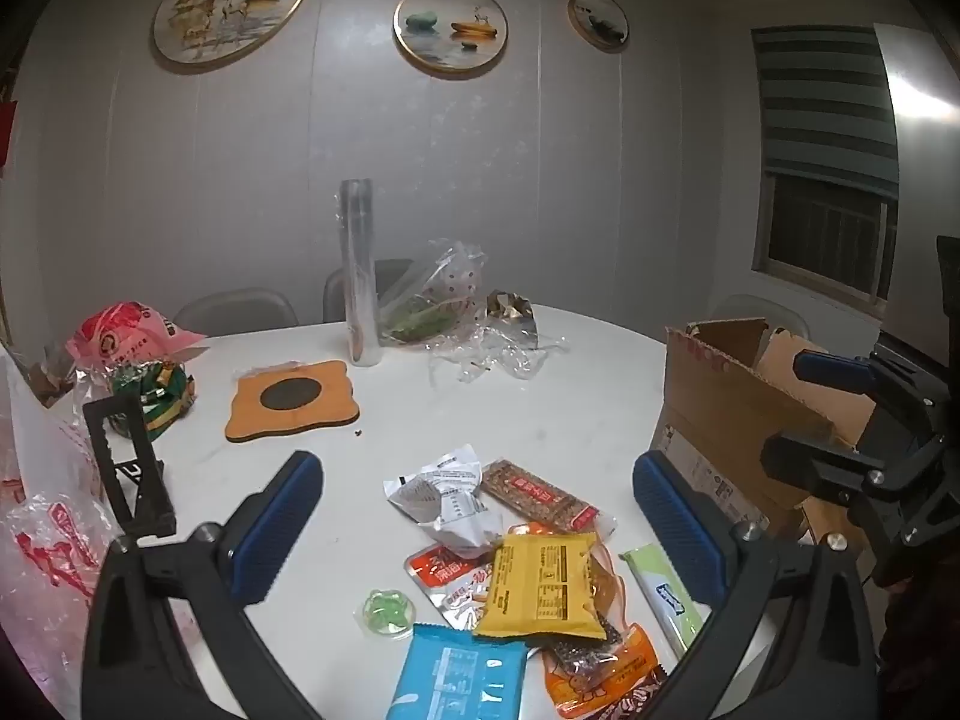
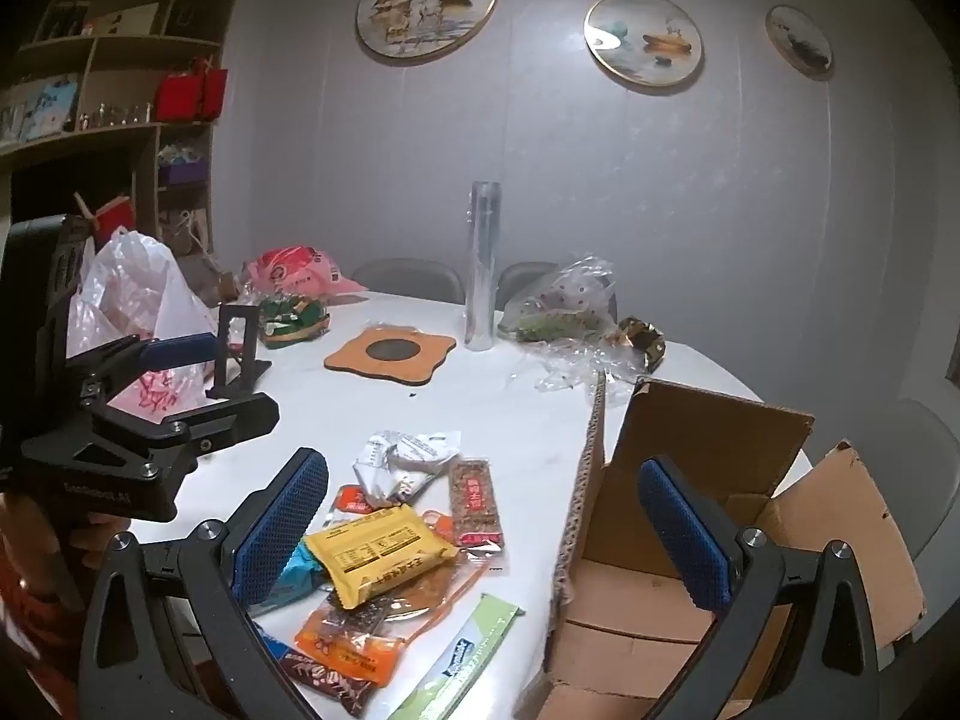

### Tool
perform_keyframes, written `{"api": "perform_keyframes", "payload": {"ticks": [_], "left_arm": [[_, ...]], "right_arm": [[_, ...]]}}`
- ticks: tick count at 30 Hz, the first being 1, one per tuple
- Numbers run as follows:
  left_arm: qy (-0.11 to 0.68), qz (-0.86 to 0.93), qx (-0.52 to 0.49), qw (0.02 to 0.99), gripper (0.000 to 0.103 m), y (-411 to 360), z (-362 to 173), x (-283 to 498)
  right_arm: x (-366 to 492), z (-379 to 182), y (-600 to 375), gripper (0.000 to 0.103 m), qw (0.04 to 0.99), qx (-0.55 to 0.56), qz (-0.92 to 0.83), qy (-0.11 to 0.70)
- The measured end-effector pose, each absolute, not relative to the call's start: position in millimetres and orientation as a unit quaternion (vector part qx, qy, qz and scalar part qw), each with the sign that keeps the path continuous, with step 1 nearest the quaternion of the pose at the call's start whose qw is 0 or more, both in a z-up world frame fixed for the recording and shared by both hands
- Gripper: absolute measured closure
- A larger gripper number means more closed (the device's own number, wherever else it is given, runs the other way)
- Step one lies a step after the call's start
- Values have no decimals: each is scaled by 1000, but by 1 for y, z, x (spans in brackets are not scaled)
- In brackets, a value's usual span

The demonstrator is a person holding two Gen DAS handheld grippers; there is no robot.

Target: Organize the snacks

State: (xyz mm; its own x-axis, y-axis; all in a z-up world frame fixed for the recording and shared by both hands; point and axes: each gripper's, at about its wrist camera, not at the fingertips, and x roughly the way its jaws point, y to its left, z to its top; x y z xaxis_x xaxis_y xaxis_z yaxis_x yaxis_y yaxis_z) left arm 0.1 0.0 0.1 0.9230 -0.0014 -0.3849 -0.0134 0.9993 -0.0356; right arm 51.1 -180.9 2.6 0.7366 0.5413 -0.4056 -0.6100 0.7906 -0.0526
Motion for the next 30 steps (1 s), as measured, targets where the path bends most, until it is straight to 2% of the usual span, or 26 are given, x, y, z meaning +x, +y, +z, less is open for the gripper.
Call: {"api": "perform_keyframes", "payload": {"ticks": [30], "left_arm": [[197, -3, -16, 980, 1, -3, -3, -4]], "right_arm": [[46, -2, -175, 0, 928, -90, 309, 188]]}}
